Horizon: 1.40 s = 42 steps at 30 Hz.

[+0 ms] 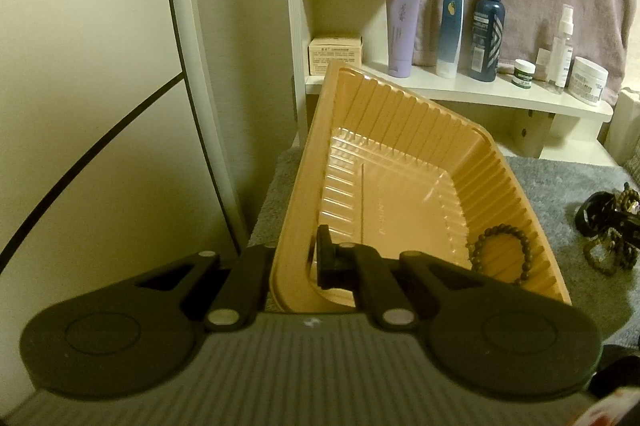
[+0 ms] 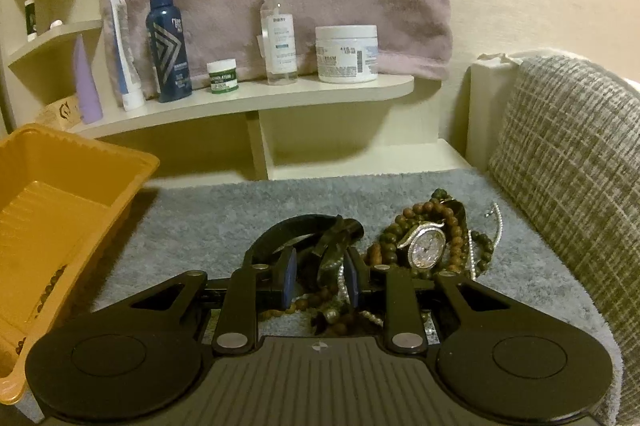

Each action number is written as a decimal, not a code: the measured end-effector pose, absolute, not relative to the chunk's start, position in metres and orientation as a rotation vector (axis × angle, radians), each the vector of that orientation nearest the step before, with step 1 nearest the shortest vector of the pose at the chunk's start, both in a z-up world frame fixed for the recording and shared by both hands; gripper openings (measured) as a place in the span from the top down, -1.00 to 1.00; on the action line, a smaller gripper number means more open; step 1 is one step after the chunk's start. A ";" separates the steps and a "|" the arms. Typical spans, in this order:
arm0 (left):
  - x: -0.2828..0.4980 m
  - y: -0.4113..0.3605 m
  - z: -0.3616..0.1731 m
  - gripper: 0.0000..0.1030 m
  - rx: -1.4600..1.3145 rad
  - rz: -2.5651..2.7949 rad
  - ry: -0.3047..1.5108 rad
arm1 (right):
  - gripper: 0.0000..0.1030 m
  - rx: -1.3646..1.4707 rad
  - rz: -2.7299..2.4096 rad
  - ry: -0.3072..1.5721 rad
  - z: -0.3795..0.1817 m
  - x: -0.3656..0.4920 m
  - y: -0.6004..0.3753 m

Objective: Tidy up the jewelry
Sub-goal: 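Grasp a black band from the pile with the right tool, then carry the black band into the tray and open the right tool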

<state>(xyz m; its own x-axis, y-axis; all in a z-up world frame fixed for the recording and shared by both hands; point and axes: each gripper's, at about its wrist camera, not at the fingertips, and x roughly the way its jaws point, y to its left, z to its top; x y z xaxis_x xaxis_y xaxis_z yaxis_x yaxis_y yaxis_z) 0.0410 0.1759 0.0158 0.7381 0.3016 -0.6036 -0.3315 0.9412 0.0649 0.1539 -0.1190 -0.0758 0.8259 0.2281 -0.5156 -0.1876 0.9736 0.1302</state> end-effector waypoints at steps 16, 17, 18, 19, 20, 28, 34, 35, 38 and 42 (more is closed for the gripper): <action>0.041 0.176 0.016 0.89 -0.048 0.347 0.654 | 0.58 0.058 0.218 0.579 -0.080 0.163 -0.115; 0.041 0.176 0.016 0.89 -0.048 0.348 0.654 | 0.60 0.053 0.219 0.579 -0.080 0.163 -0.115; 0.040 0.177 0.015 0.89 -0.049 0.348 0.654 | 0.62 0.050 0.220 0.577 -0.080 0.163 -0.114; 0.040 0.177 0.015 0.89 -0.049 0.348 0.654 | 0.63 0.048 0.220 0.576 -0.080 0.162 -0.114; 0.040 0.177 0.015 0.89 -0.049 0.348 0.654 | 0.65 0.046 0.221 0.574 -0.080 0.161 -0.114; 0.040 0.177 0.015 0.89 -0.049 0.348 0.655 | 0.83 0.021 0.230 0.560 -0.078 0.156 -0.112; 0.040 0.177 0.015 0.89 -0.050 0.348 0.655 | 0.83 0.013 0.237 0.535 -0.075 0.152 -0.110; 0.040 0.177 0.015 0.89 -0.049 0.348 0.655 | 0.83 0.012 0.238 0.529 -0.074 0.151 -0.110; 0.040 0.178 0.015 0.89 -0.049 0.348 0.655 | 0.84 0.013 0.238 0.504 -0.069 0.147 -0.111; 0.040 0.178 0.015 0.89 -0.049 0.348 0.655 | 0.84 0.014 0.242 0.490 -0.064 0.145 -0.110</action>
